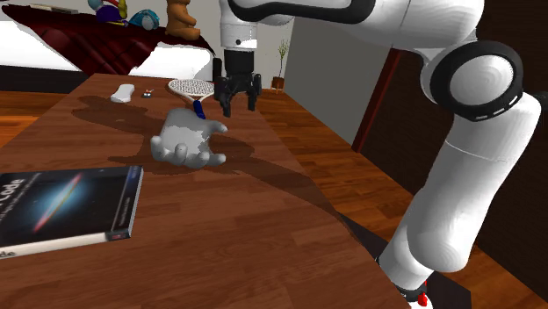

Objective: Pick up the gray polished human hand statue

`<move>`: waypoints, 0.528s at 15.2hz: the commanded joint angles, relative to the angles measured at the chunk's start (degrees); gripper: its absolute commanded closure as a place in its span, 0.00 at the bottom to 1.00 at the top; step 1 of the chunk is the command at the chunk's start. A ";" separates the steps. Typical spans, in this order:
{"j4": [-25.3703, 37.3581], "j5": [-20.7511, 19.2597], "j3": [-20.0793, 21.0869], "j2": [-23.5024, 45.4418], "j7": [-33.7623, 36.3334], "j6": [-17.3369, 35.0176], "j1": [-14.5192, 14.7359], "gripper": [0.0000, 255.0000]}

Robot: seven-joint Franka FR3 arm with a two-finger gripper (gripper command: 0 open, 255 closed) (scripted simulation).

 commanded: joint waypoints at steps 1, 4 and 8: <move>7.44 -1.47 0.66 6.65 2.16 -2.17 1.16 0.00; 20.50 -3.59 0.92 16.61 4.45 -7.14 3.34 0.00; 15.52 -3.33 0.82 15.38 4.39 -3.37 3.03 0.00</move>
